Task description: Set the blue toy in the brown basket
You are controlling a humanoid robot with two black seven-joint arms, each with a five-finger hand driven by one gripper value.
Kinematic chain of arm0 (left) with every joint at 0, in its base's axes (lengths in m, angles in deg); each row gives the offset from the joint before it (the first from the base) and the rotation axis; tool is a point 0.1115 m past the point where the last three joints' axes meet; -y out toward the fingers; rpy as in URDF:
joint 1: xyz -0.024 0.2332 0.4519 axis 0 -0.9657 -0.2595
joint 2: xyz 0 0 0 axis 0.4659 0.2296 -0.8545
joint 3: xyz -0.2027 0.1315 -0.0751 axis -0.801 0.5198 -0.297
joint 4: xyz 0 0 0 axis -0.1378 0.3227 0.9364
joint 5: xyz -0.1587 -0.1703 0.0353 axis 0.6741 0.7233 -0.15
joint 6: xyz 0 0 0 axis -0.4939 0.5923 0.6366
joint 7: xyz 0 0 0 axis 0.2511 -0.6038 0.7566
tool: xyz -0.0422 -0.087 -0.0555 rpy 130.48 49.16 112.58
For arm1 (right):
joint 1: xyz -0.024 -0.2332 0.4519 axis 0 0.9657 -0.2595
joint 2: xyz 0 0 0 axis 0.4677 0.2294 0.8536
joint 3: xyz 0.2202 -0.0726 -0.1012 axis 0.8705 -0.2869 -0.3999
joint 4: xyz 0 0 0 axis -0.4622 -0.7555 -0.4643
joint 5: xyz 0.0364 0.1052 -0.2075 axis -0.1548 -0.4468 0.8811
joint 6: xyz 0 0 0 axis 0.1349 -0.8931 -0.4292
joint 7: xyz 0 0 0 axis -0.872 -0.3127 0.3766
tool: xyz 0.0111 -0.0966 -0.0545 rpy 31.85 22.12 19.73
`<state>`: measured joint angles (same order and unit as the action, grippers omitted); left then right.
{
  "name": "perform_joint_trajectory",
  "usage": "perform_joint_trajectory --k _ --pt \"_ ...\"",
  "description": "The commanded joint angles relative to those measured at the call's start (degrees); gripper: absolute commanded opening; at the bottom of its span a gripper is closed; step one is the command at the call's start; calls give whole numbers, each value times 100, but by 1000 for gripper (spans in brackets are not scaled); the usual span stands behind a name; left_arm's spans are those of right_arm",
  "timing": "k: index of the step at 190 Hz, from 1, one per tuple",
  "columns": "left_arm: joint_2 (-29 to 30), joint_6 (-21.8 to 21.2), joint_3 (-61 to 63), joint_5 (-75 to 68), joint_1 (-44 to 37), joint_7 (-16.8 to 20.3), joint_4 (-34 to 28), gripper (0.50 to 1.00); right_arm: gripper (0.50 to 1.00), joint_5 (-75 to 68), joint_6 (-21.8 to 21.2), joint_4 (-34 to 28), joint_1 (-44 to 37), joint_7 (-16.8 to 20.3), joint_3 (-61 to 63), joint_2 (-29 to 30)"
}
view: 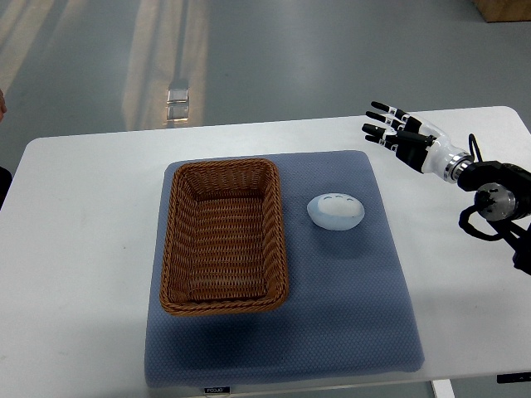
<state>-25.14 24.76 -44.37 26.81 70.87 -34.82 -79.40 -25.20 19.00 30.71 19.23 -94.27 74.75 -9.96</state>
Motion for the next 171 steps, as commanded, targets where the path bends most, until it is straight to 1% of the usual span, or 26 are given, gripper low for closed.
perform_joint_trajectory --k 1,134,171 --pt "0 0 0 0 -3 0 -5 1000 909 0 -3 3 0 0 -6 -1" --pt "0 0 0 0 -3 0 -5 1000 909 27 -21 -6 -18 9 -85 -19" --pt "0 0 0 0 -3 0 -5 1000 909 290 -21 -6 -44 0 -77 -19"
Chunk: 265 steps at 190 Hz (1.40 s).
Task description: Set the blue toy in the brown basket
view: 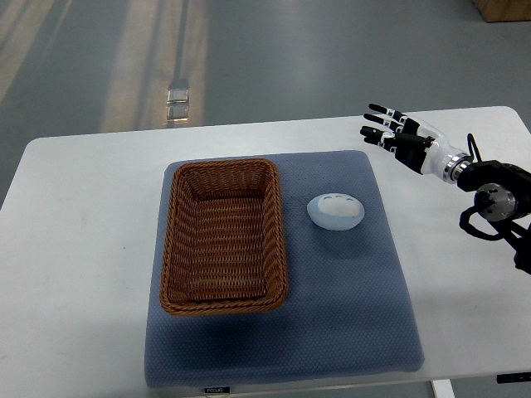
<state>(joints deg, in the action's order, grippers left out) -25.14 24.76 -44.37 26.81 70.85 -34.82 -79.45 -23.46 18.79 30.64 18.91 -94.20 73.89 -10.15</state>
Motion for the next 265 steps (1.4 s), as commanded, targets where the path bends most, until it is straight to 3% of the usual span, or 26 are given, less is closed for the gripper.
perform_joint_trajectory --k 1,173,265 --pt "0 0 0 0 0 0 0 1000 909 116 0 0 -12 -7 9 0" --pt "0 0 0 0 0 0 -9 1000 907 1127 -202 -44 -328 -7 -194 -106" --pt "0 0 0 0 17 0 -9 1000 905 2014 -202 -123 -1480 -209 -1494 -264"
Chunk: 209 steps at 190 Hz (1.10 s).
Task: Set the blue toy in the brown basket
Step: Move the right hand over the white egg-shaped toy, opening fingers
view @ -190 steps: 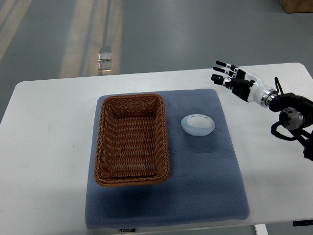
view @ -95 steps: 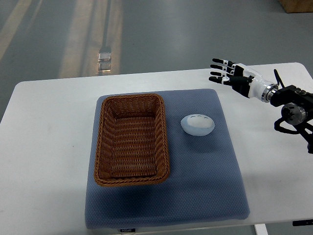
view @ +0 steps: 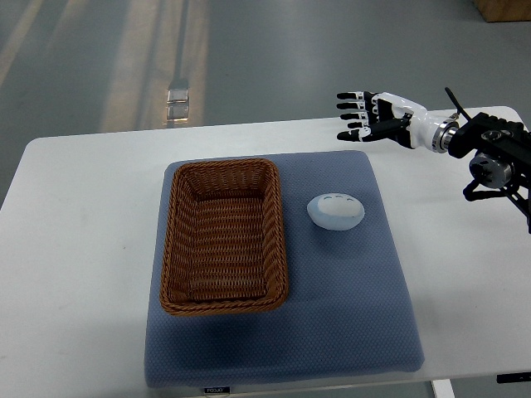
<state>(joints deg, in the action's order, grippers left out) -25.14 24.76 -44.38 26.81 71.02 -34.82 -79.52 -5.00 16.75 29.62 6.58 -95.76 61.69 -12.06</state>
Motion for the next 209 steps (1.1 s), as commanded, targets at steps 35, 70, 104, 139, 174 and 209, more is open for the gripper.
perform_joint_trajectory --k 35,70,104,139,174,209 --pt "0 0 0 0 10 0 -2 1000 905 485 -7 -240 -731 -80 -740 -169" --pt "0 0 9 0 27 0 -2 1000 905 784 -7 -443 -1346 -194 -1531 -231" --pt "0 0 18 0 36 0 -2 1000 905 1399 -7 -750 -1882 -229 -2198 -319" --pt "0 0 18 0 36 0 -2 1000 905 1927 10 -1145 -2225 -229 -2840 -336" --pt "0 0 26 0 36 0 -2 1000 905 2278 28 -1559 -2436 -220 -3350 -451" --pt "0 0 35 0 36 -9 7 1000 905 2454 19 -1805 -2559 -220 -3622 -468"
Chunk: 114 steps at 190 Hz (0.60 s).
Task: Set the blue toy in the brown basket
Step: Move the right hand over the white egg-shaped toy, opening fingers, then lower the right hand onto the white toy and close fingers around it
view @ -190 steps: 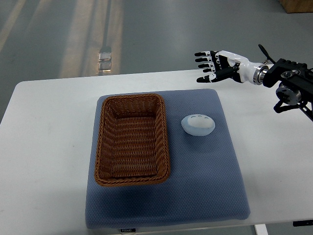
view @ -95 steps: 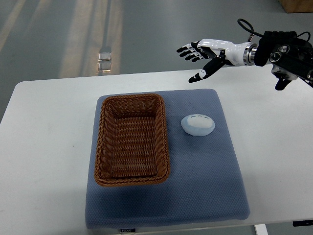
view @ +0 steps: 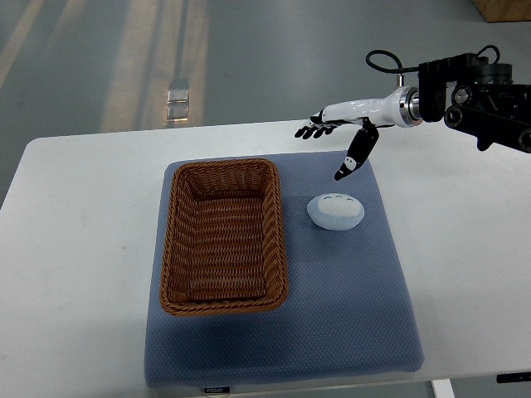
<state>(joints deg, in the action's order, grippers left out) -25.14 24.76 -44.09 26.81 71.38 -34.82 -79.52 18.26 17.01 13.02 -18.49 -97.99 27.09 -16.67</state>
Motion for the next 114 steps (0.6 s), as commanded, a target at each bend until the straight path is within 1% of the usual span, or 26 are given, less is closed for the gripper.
perform_joint_trajectory --k 1,23,55,77,90,114 --pt "0 0 7 0 0 -9 7 1000 905 128 -6 -144 -51 3 -162 -7" --pt "0 0 7 -9 0 -9 7 1000 903 268 -6 -276 -69 3 -382 -16" --pt "0 0 7 -9 0 0 7 1000 901 339 64 -268 -16 3 -558 55" --pt "0 0 -2 -9 0 0 -2 1000 891 339 73 -259 37 11 -567 107" --pt "0 0 -2 0 0 0 -2 1000 874 356 73 -232 98 11 -567 116" --pt "0 0 -2 -9 0 0 -2 1000 860 356 73 -215 177 11 -567 125"
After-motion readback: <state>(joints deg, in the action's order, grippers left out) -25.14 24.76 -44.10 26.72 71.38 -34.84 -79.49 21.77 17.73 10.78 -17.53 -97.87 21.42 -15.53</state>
